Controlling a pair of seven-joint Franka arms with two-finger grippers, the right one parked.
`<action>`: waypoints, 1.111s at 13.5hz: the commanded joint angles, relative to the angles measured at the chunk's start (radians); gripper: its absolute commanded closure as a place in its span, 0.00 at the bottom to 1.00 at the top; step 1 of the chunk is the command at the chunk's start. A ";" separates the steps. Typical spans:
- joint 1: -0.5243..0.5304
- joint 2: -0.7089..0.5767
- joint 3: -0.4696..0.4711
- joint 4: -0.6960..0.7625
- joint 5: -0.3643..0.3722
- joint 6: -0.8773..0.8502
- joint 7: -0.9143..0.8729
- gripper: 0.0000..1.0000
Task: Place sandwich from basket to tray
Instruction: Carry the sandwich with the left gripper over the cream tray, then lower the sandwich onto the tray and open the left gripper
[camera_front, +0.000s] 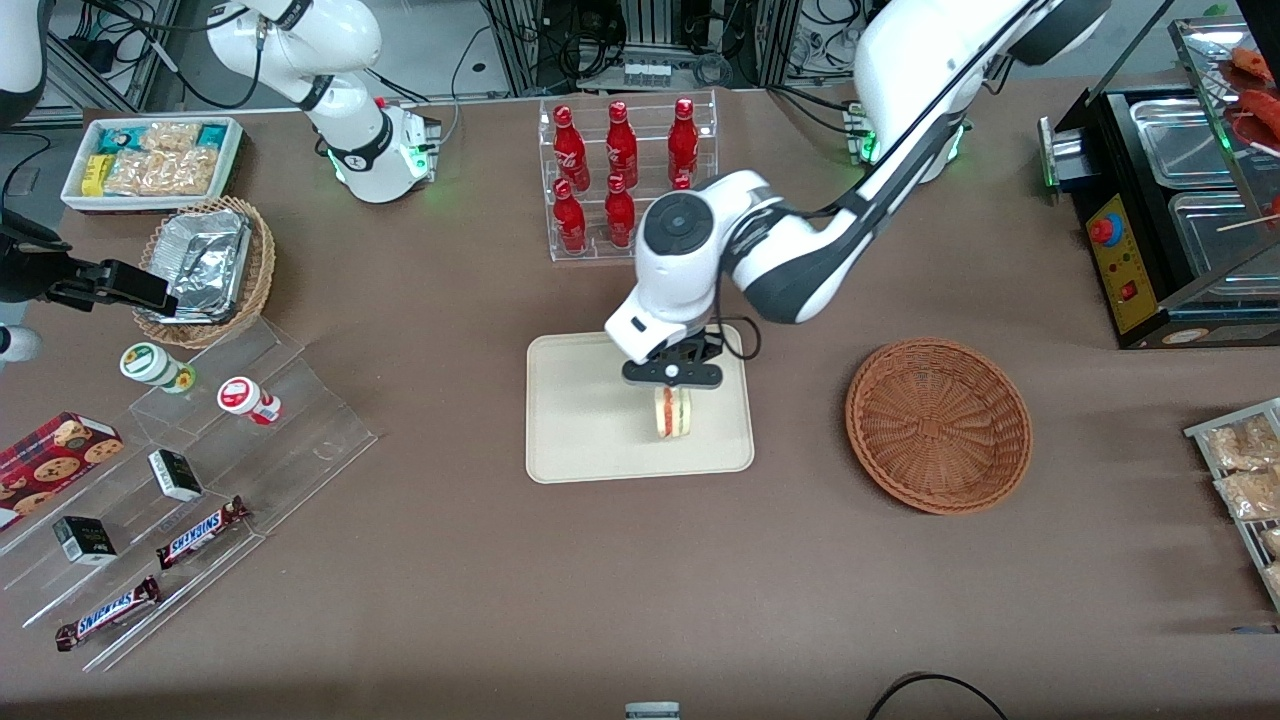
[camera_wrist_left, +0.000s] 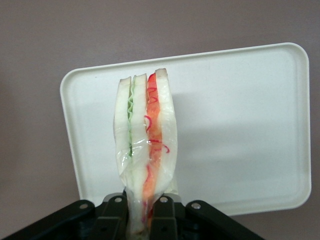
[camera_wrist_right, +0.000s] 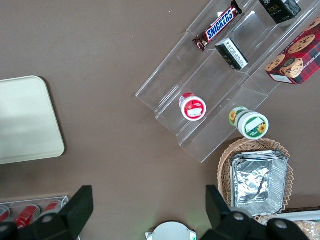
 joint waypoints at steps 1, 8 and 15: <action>-0.045 0.124 0.004 0.121 0.066 -0.019 -0.056 1.00; -0.103 0.239 0.004 0.205 0.153 -0.017 -0.105 1.00; -0.127 0.258 0.005 0.193 0.156 0.020 -0.116 1.00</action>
